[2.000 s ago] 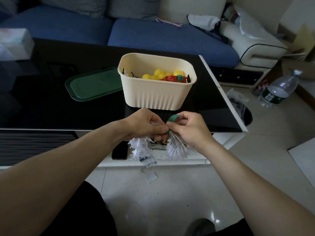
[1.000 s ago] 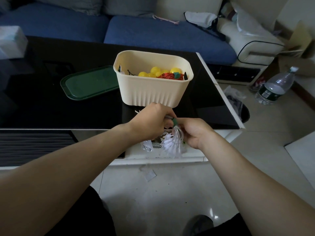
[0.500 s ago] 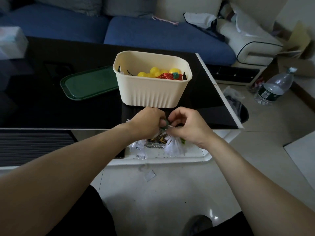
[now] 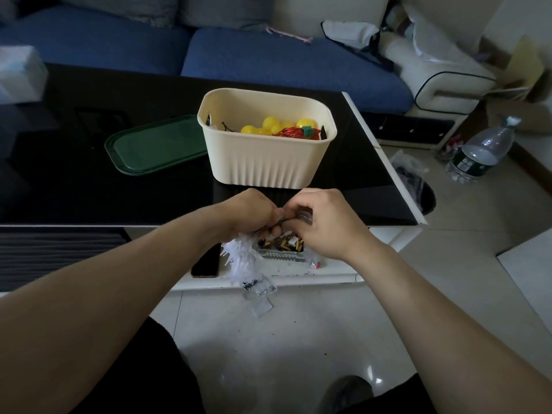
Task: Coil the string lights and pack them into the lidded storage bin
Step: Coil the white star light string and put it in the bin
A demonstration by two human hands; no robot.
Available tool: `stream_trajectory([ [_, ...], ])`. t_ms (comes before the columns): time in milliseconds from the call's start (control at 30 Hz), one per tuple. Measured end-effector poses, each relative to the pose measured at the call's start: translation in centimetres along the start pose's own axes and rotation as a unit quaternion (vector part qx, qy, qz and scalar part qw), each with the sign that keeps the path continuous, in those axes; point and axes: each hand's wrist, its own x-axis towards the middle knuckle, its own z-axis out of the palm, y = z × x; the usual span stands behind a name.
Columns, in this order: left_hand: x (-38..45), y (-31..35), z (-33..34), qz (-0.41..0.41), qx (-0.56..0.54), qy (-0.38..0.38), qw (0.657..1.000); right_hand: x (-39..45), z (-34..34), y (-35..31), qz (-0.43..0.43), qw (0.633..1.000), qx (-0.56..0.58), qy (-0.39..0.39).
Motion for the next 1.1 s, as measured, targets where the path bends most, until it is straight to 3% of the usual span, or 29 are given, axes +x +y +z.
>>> stream_trajectory([
  [267, -0.4, 0.2, -0.2, -0.004, -0.067, 0.014, 0.998, 0.3, 0.3, -0.3, 0.153, 0.977, 0.136, 0.054],
  [400, -0.7, -0.1, -0.5, 0.063, 0.04, -0.007, 0.997, 0.1, 0.1, -0.6, 0.262, 0.917, 0.296, 0.055],
  [500, -0.8, -0.3, -0.3, 0.088, 0.052, -0.034, 0.994, -0.1, -0.4, -0.3, 0.32, 0.862, 0.387, 0.061],
  [567, -1.0, -0.3, -0.1, 0.09, 0.024, -0.058, 0.994, -0.3, -0.6, 0.0, 0.308, 0.873, 0.374, 0.055],
  [700, -1.4, -0.1, -0.1, 0.085, 0.014, -0.131, 0.988, -0.4, -1.2, 0.7, 0.188, 0.925, 0.33, -0.001],
  [900, -1.4, -0.2, 0.5, 0.056, 0.021, -0.214, 0.975, -1.1, -2.5, 2.7, 0.143, 0.913, 0.357, -0.138],
  [1100, -0.9, -0.5, 0.7, 0.01, -0.1, -0.25, 0.963, -1.4, -2.3, 3.2, 0.112, 0.915, 0.379, -0.085],
])
